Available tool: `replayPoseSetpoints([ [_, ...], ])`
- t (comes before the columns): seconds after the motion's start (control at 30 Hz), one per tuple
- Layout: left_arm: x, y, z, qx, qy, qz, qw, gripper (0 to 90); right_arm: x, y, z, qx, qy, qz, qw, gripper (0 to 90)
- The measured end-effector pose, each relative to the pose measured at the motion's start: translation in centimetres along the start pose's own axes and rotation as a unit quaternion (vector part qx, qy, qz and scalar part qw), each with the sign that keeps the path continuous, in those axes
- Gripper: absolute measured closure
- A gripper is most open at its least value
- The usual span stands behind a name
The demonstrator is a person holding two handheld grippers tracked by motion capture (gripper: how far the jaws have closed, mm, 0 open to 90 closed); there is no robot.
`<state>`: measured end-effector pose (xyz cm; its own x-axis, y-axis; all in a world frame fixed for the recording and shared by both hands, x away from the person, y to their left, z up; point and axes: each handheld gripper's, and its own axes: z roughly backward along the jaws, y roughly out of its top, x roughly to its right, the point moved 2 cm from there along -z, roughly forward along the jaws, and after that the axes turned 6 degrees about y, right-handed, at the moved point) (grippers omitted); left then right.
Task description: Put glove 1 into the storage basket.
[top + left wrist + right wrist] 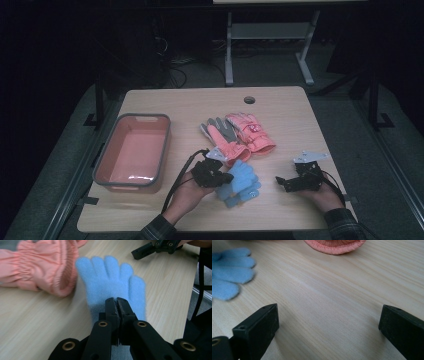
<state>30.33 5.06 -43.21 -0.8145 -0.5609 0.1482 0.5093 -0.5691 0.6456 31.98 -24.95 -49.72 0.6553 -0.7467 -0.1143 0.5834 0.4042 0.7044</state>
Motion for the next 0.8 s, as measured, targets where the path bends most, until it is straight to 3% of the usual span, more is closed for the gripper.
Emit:
replayPoseSetpoints([
  [0.13,0.6,0.1,-0.8,-0.017,0.000,-0.013,0.9998,88.0,0.0,0.0,0.0,0.000,0.000,0.001,1.0000,2.2],
  [0.43,1.4,-0.1,-2.4,-0.032,-0.003,-0.010,0.9994,87.5,0.0,0.0,0.0,0.000,0.000,0.001,1.0000,2.2],
  [0.57,1.5,-0.4,-2.8,-0.045,0.002,-0.025,0.9987,83.9,0.0,0.0,0.0,0.000,0.000,0.001,1.0000,2.3],
  [0.63,1.6,-0.3,-2.8,-0.034,0.004,-0.023,0.9991,75.0,0.0,0.0,0.0,0.000,0.000,0.001,1.0000,2.2],
  [0.7,1.6,-0.1,-2.6,-0.035,0.005,-0.036,0.9987,66.6,0.0,0.0,0.0,0.000,0.000,0.001,1.0000,2.3],
  [0.73,1.8,0.0,-2.6,-0.026,0.006,-0.033,0.9991,58.1,0.0,0.0,0.0,0.000,0.000,0.001,1.0000,2.3],
  [0.8,1.8,0.2,-2.5,-0.029,0.007,-0.051,0.9982,47.7,0.0,0.0,0.0,0.000,0.000,0.001,1.0000,2.2],
])
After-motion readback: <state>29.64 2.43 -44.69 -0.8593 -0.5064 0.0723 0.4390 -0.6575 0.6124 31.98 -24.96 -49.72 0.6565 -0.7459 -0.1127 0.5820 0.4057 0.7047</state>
